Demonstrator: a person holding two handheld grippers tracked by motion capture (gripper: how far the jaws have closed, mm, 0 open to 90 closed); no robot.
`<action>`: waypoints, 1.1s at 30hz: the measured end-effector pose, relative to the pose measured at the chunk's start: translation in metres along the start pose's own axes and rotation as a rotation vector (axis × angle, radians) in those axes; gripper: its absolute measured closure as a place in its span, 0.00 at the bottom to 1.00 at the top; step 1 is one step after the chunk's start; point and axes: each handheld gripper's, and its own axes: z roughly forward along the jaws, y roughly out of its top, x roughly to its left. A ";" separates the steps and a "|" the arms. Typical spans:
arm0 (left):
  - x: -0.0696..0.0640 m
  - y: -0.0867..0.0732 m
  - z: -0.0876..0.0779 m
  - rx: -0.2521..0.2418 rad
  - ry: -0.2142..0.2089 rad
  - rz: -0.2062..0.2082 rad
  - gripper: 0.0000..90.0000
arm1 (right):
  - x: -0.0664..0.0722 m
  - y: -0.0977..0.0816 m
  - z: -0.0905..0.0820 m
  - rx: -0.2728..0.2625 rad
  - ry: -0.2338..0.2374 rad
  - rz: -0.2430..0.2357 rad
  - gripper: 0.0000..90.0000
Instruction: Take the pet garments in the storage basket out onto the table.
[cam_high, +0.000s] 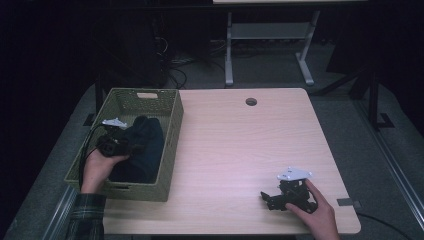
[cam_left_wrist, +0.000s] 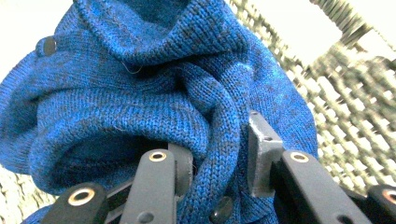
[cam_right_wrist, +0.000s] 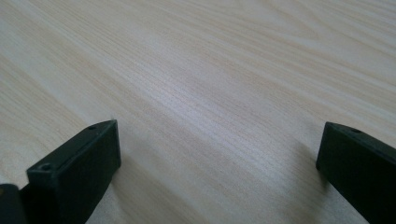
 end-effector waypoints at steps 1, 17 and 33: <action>0.000 0.000 -0.002 -0.013 -0.001 -0.001 0.75 | 0.000 0.000 0.000 0.000 0.000 0.000 0.00; 0.002 0.000 -0.023 -0.234 -0.049 -0.027 0.76 | 0.000 0.000 0.000 -0.002 -0.001 -0.005 0.00; -0.005 0.010 -0.050 -0.368 -0.070 0.006 0.76 | 0.000 0.000 0.000 -0.001 0.000 -0.006 0.00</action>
